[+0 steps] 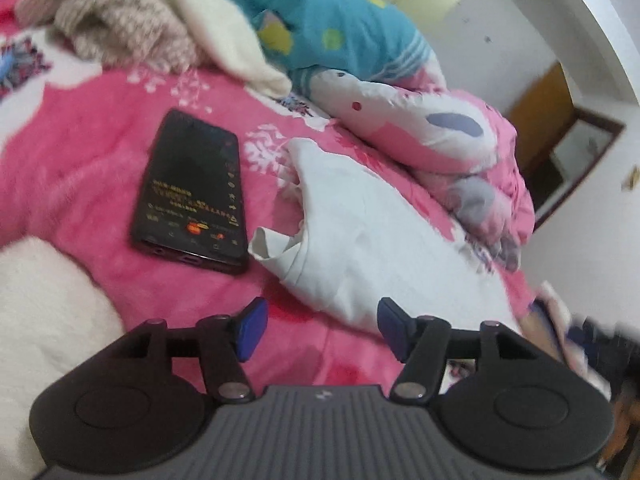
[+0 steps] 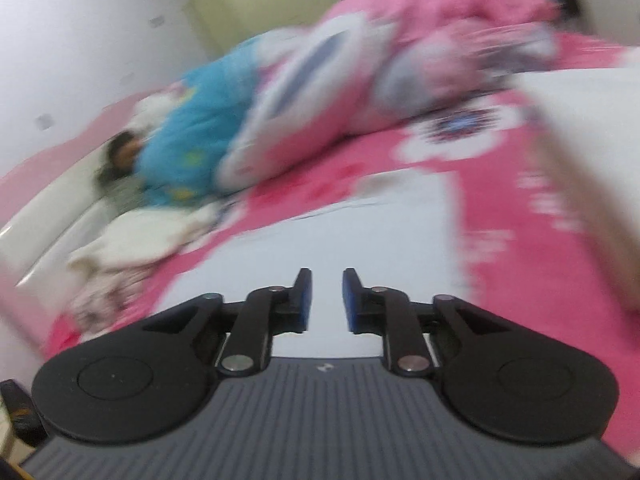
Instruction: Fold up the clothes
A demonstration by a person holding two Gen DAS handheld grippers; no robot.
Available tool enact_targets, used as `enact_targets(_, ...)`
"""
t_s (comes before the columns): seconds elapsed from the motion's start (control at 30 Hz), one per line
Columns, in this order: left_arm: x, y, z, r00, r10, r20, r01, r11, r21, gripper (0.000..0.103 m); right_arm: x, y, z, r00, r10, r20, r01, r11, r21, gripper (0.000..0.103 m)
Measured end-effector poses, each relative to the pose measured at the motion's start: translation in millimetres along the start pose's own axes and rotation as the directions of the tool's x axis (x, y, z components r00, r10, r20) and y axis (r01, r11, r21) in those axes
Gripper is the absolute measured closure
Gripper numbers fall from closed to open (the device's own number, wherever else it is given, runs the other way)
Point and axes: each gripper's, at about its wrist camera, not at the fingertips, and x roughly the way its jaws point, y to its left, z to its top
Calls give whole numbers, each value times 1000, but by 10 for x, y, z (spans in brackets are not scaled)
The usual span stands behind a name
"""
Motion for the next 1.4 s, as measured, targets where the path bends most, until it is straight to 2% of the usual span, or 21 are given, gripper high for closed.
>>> enact_targets(0.07,-96,-3,5,999,9,31,-11,998,54,44,261,300,82,994,93,-61,-96,995,-33,70)
enact_targets(0.13,-185,-8,23,997,13,75,-22,994,108,44,591,645,127,971,187,-150,-198,978,-61,59)
enact_targets(0.17,-196,-16,41,996,10,91,-22,992,128,44,755,825,131,953,231,-198,-249,966,-70,54)
enact_targets(0.23,-167,-10,89,995,-5,98,-10,989,148,44,1072,1174,83,910,292,-294,-328,941,-80,52)
enact_targets(0.33,-76,31,133,998,-24,66,12,986,166,50,1471,1579,-9,856,309,-415,-377,922,-92,52)
enact_targets(0.5,14,59,93,998,-43,47,31,974,225,57,1911,1984,-142,784,267,-560,-392,913,-113,52)
enact_targets(0.7,105,80,74,995,-84,47,70,967,245,57,2089,2228,-266,734,159,-661,-389,895,-217,52)
enact_targets(0.83,133,43,59,991,-119,56,98,951,294,60,2302,2425,-296,696,61,-715,-377,879,-292,52)
enact_targets(0.93,139,9,44,988,-142,65,114,939,325,63,2430,2541,-350,671,-31,-741,-379,844,-379,53)
enact_targets(1.0,147,-5,38,985,-157,70,124,933,337,65,2477,2600,-380,663,-72,-745,-390,816,-426,57)
enact_targets(1.1,149,-17,33,982,-170,80,132,926,354,65,2502,2628,-385,667,-85,-740,-400,797,-452,96)
enact_targets(1.2,107,-8,29,981,-167,99,122,927,354,64,2480,2547,-313,686,-32,-727,-383,833,-399,98)
enact_targets(1.3,43,25,30,979,-163,123,113,935,337,56,2412,2421,-235,704,42,-709,-365,877,-311,99)
enact_targets(1.4,59,35,36,980,-158,123,107,933,345,56,2335,2340,-191,720,103,-686,-360,901,-243,99)
